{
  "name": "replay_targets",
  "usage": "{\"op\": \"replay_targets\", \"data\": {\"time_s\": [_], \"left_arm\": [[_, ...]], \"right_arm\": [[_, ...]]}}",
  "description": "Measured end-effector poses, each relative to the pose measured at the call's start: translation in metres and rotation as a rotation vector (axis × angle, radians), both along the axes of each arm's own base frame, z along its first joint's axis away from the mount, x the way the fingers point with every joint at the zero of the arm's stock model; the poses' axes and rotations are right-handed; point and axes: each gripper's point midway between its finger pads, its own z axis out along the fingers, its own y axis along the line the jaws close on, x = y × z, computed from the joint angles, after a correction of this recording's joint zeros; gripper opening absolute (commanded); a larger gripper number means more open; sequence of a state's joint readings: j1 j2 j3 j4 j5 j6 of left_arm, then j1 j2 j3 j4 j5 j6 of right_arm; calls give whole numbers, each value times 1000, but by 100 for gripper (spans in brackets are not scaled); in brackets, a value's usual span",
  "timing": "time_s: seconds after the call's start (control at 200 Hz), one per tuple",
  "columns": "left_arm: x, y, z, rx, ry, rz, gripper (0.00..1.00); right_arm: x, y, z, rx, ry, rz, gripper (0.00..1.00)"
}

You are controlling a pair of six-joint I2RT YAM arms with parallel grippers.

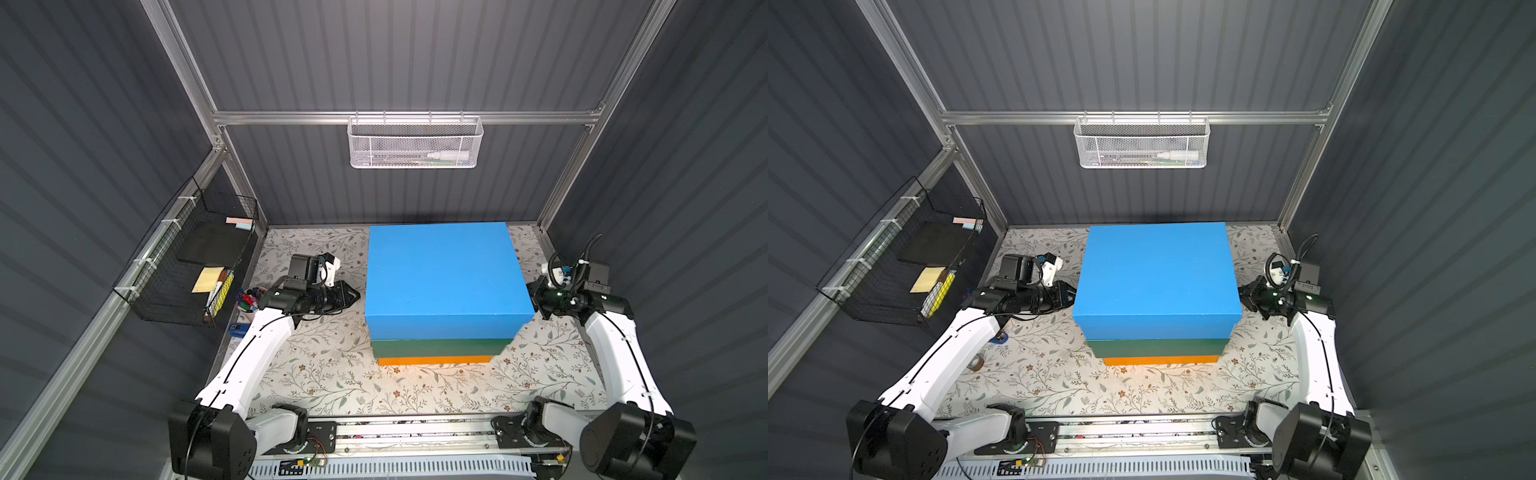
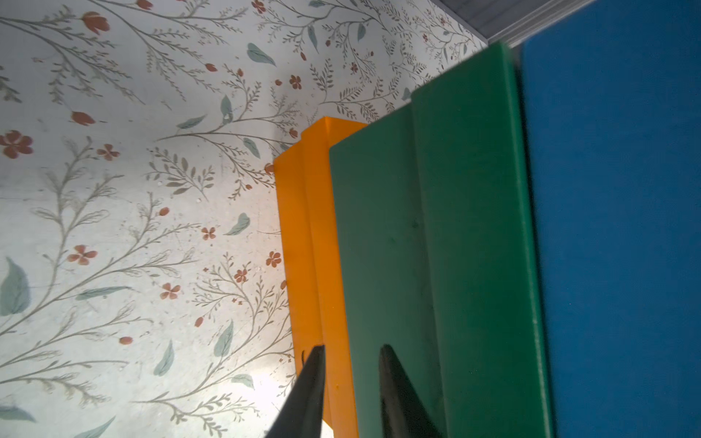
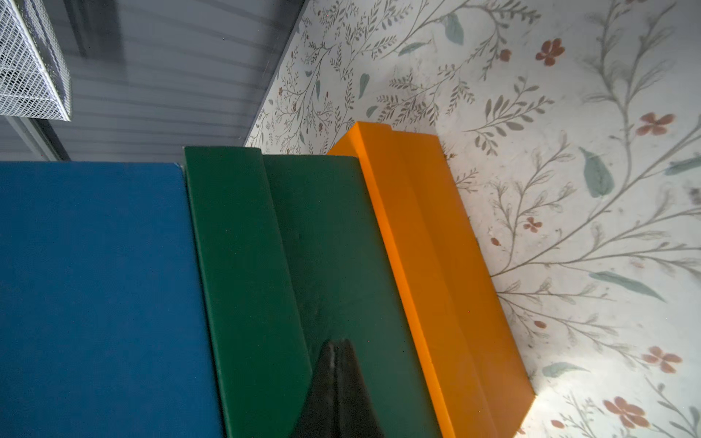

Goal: Stack the shoeboxes
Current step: Adjust the shoeboxes in the shoebox.

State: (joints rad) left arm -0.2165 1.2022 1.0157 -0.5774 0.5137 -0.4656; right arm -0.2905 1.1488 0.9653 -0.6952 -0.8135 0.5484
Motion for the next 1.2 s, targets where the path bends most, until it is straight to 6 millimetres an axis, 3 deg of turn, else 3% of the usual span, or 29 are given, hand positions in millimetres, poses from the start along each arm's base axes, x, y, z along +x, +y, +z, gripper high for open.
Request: {"op": "replay_targets", "data": {"time_s": [0.18,0.375,0.635,0.921,1.201], "left_arm": [[-6,-27,-1,-24,-1,-56,28],[-3,-36,-4,-40,8,-68,27],[2,-39,-7,-33,19,-66,29],[22,-38,-4,-1,11,-35,29],[26,-39,-4,1,10,-34,29]], "right_arm": [[-1,11,0,52,9,44,0],[-1,18,4,79,2,70,0],[2,19,2,87,7,71,0],[8,22,-2,87,13,76,0],[16,25,-20,109,90,85,0]]}}
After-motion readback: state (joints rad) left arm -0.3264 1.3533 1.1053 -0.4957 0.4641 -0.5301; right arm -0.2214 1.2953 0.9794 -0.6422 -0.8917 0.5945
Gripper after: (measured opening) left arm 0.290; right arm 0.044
